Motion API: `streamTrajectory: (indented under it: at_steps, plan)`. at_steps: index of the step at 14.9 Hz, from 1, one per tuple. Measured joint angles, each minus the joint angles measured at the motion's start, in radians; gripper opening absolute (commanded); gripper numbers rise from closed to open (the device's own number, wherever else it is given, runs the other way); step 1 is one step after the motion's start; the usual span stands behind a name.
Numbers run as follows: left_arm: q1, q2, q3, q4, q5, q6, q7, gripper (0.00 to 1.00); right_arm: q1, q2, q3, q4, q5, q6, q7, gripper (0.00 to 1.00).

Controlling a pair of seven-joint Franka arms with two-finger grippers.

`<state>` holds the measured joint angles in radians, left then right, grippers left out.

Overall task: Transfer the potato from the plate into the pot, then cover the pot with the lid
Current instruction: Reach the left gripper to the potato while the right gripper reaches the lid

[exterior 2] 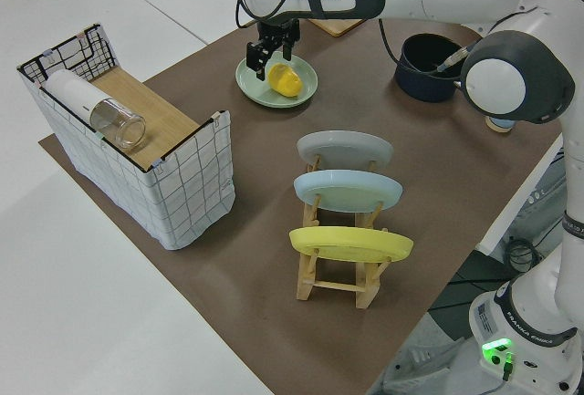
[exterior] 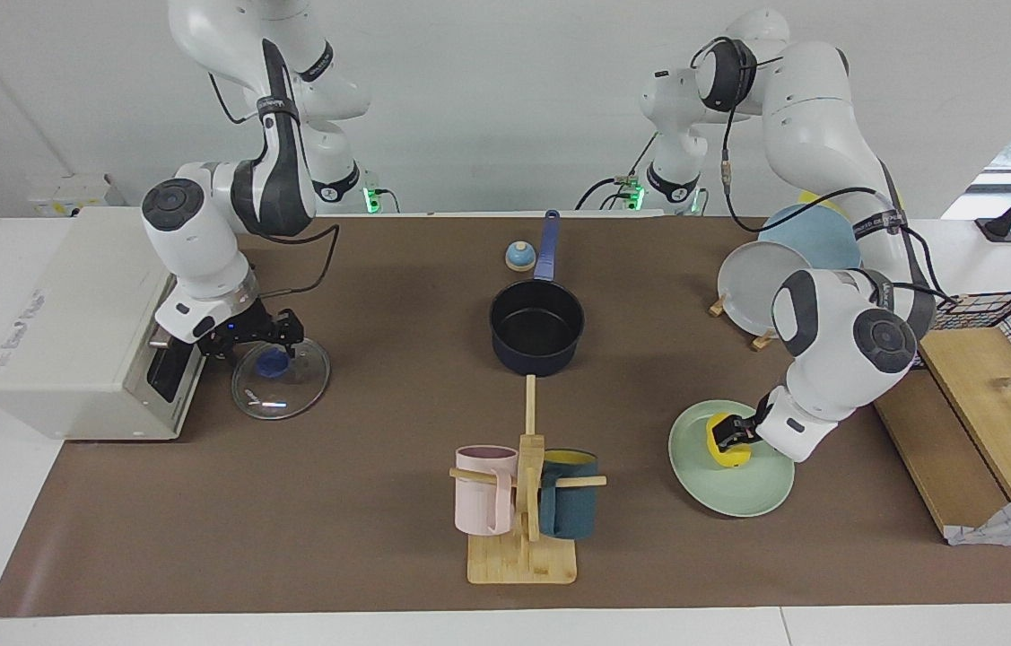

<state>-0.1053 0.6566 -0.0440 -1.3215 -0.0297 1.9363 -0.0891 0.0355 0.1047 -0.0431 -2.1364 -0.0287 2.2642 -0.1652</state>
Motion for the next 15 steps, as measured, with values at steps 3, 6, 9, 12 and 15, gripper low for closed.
streamTrajectory:
  at_steps: [3, 6, 9, 12, 15]
  plan:
    - [-0.003, -0.001, 0.0, -0.036, 0.002, 0.046, 0.0, 1.0, 0.001, 0.007, 0.0, -0.049, 0.0, 0.055, 0.0, 1.0]
    - [-0.007, -0.005, 0.0, -0.084, 0.002, 0.092, 0.0, 1.0, -0.003, 0.017, -0.001, -0.053, 0.0, 0.068, 0.0, 1.0]
    - [-0.009, -0.017, 0.0, -0.107, 0.002, 0.101, 0.0, 0.91, -0.004, 0.019, -0.004, -0.06, 0.0, 0.072, 0.0, 1.0]
    - [-0.009, -0.028, 0.0, -0.125, 0.003, 0.109, 0.0, 0.24, -0.004, 0.019, -0.004, -0.08, 0.001, 0.111, 0.0, 1.0]
    - [-0.011, -0.032, 0.0, -0.126, 0.003, 0.109, 0.0, 0.0, -0.004, 0.019, -0.004, -0.094, 0.001, 0.129, 0.0, 0.93]
